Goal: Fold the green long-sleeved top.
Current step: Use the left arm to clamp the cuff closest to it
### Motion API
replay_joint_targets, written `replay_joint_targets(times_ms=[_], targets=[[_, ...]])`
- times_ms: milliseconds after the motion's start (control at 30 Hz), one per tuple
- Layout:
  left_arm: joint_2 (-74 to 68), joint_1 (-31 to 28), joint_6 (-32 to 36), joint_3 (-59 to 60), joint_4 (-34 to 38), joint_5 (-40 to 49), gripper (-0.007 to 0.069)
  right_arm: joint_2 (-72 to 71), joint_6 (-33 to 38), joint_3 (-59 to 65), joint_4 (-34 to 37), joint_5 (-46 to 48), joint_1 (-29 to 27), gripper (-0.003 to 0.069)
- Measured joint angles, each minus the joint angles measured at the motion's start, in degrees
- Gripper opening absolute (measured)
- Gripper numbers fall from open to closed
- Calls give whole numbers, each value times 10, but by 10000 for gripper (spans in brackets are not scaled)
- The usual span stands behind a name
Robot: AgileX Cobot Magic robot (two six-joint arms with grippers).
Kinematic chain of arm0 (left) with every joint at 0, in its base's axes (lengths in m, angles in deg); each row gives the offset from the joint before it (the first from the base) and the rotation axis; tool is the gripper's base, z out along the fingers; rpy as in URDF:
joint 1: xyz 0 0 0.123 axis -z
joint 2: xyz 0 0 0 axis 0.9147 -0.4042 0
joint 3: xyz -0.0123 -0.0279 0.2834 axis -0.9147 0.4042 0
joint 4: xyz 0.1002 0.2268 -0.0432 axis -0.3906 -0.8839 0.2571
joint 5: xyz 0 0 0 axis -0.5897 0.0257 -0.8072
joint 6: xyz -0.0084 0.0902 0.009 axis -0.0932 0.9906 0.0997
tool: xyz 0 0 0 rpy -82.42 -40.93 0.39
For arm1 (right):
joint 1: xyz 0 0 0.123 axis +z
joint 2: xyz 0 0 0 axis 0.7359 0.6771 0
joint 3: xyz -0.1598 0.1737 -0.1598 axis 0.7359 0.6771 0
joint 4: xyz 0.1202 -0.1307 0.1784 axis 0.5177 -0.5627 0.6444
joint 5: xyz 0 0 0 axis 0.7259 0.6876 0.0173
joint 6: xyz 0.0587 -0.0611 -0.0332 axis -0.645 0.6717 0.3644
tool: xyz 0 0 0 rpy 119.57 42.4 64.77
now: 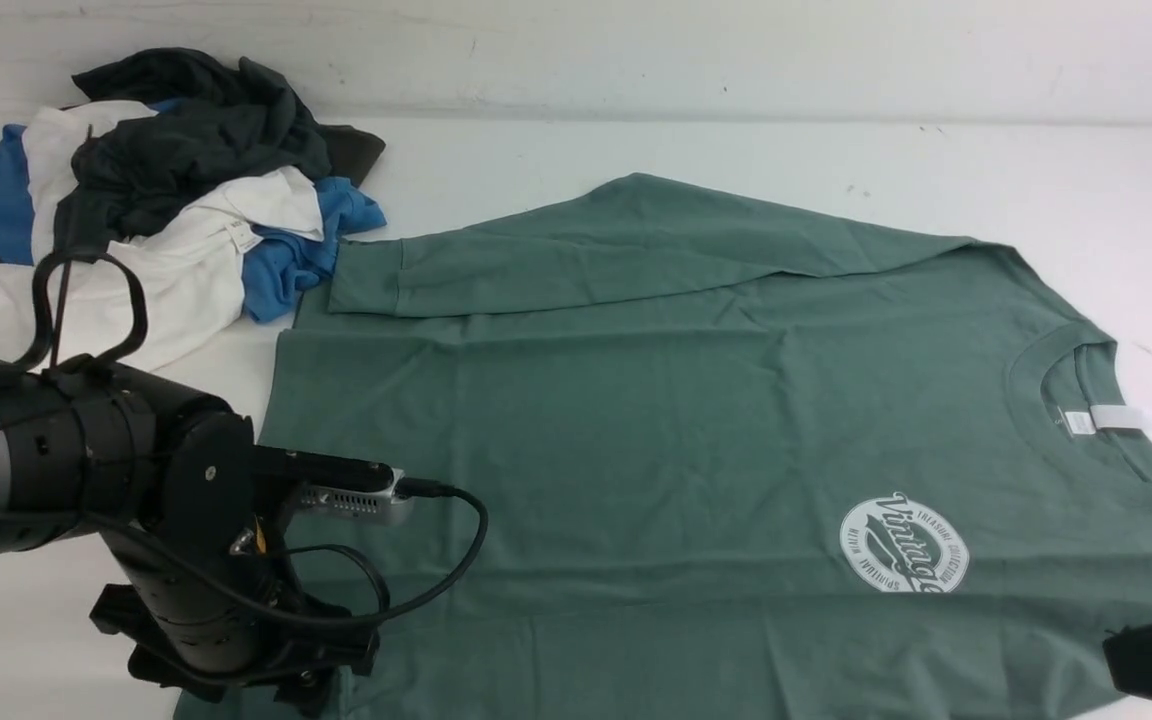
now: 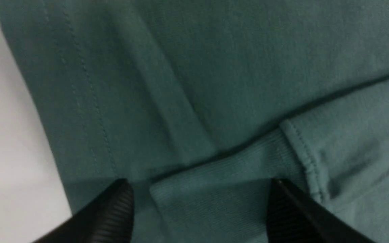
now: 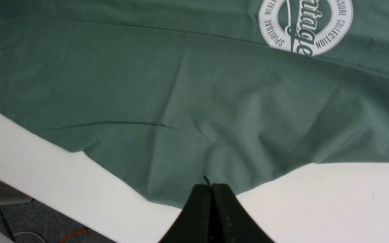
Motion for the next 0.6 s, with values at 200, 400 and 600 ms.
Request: replay_joint_targets(times_ms=[200, 400, 600], targets=[[-5, 1, -1, -5, 11, -1, 338, 0, 2, -2, 0, -1, 0, -15], [-1, 1, 4, -5, 12, 0, 53, 0, 2, -2, 1, -1, 0, -14], [47, 1, 5, -4, 10, 11, 40, 0, 2, -2, 1, -1, 0, -14]])
